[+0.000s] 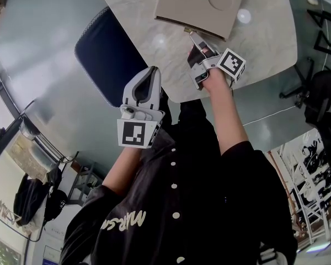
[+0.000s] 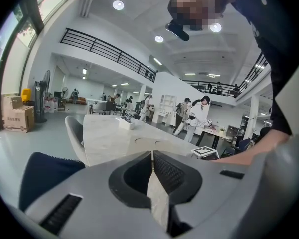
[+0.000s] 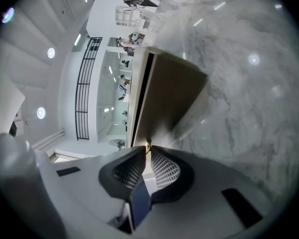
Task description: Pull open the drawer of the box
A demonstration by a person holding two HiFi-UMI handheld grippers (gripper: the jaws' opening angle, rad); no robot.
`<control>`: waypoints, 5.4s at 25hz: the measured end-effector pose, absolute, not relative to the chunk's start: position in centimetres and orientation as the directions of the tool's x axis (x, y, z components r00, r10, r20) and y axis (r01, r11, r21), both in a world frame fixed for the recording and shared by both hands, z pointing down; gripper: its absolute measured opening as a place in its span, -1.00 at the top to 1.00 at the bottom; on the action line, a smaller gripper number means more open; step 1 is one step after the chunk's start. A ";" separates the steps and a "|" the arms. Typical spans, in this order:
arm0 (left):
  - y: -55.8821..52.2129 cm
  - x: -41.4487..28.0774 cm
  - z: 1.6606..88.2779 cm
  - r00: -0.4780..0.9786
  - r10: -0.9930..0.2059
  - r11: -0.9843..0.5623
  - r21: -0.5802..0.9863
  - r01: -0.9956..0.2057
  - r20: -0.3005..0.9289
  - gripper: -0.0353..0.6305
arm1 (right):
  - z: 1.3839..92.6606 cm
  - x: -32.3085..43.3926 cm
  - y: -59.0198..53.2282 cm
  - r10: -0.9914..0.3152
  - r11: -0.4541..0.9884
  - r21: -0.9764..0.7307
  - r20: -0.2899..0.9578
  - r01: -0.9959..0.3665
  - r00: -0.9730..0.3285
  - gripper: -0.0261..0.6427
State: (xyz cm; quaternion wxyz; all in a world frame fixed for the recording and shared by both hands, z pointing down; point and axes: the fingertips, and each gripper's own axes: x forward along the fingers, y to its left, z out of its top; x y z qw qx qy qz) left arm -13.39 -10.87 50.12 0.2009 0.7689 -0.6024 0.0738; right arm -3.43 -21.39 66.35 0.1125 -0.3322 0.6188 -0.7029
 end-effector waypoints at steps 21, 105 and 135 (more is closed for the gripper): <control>-10.5 -14.4 48.9 0.243 -0.904 -0.188 0.182 -0.965 0.351 0.82 | 66.5 -4.4 -11.6 -0.494 -0.268 -0.928 0.362 -0.258 -0.791 0.85; -15.8 -17.9 34.3 0.171 -0.984 -0.168 0.060 -0.984 0.046 0.83 | 34.4 6.6 -22.0 -0.807 0.563 -0.245 0.042 -0.789 -0.589 0.93; -14.6 -18.8 33.2 0.140 -0.990 -0.140 0.010 -0.990 0.026 0.83 | 33.6 5.5 -20.3 -0.828 0.554 -0.107 0.026 -0.825 -0.560 0.93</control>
